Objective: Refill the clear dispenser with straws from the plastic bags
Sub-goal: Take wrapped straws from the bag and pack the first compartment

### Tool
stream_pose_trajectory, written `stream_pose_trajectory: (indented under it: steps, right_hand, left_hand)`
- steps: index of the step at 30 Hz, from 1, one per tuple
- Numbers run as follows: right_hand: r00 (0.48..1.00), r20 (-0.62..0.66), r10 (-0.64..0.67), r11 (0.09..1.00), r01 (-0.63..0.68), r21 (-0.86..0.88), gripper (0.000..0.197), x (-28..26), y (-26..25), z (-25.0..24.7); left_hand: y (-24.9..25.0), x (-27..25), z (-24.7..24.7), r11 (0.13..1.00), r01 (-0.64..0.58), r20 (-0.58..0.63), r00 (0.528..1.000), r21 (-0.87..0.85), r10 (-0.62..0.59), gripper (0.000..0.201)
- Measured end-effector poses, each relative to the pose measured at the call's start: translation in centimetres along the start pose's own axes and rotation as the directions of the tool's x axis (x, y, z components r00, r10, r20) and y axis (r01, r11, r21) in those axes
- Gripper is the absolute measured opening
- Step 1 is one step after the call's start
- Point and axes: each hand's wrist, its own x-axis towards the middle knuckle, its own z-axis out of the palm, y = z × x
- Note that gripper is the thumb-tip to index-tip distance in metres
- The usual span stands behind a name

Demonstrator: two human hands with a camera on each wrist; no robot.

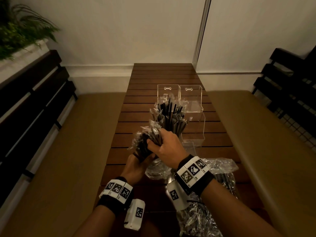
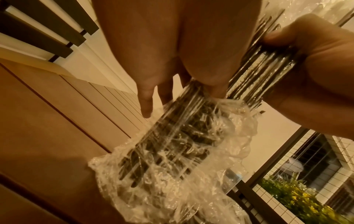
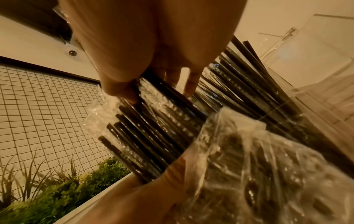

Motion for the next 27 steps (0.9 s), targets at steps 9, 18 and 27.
stream_pose_trajectory:
  steps: [9, 18, 27]
  right_hand:
    - [0.999, -0.028, 0.03, 0.999, -0.03, 0.031, 0.017, -0.7, 0.3, -0.1]
    - [0.959, -0.281, -0.032, 0.941, 0.123, 0.314, 0.029, 1.0, -3.1, -2.3]
    - [0.877, -0.465, -0.119, 0.895, 0.297, 0.332, 0.008, 3.4, -7.0, -7.4]
  left_hand:
    - [-0.5, -0.1, -0.3, 0.998, 0.021, -0.017, 1.0, 0.061, -0.02, 0.034]
    - [-0.6, 0.0, -0.3, 0.985, 0.046, -0.07, 0.997, 0.169, -0.034, 0.012]
    - [-0.4, -0.1, 0.0, 0.977, 0.076, -0.119, 0.992, 0.197, -0.053, 0.005]
